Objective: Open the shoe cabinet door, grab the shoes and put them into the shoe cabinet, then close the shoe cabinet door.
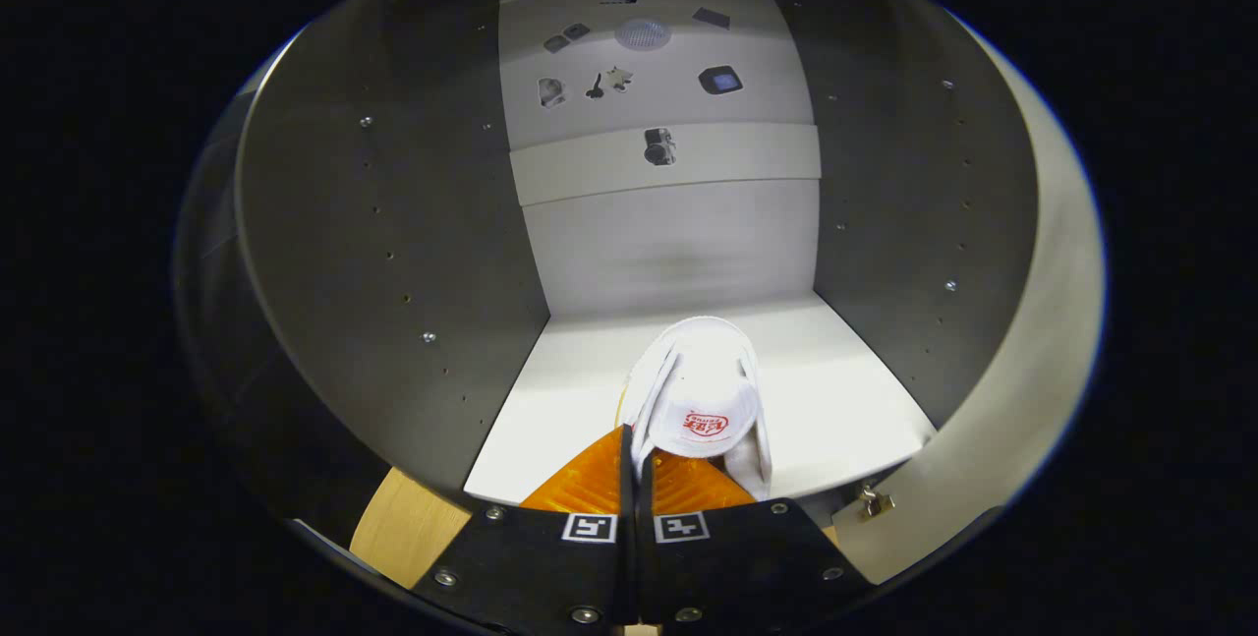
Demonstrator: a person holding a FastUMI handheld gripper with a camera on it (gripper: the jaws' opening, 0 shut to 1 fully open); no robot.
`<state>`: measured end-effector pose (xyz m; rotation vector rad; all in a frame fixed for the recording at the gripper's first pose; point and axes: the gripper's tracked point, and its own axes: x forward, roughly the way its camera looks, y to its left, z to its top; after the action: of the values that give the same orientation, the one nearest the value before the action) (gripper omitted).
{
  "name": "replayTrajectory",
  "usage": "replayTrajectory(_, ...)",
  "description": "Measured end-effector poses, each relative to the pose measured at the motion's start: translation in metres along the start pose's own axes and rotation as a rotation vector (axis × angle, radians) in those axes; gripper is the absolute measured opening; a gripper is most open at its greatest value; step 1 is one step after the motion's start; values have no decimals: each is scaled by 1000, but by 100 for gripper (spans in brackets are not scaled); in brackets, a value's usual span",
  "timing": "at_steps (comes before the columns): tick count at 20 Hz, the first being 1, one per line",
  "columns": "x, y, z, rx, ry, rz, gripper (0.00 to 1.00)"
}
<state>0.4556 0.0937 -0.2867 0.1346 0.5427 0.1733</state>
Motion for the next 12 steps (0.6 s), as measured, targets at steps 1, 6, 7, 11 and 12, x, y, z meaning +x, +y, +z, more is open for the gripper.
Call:
replayTrajectory(1, 10, 1, 3, -6, 4, 16, 0)
replayTrajectory(6, 53, 0, 18, -72, 6, 49, 0)
replayTrajectory(7, 61, -1, 21, -72, 2, 56, 0)
replayTrajectory(11, 89, -7, 34, -61, -7, 69, 0)
replayTrajectory(12, 93, -7, 35, -61, -12, 72, 0)
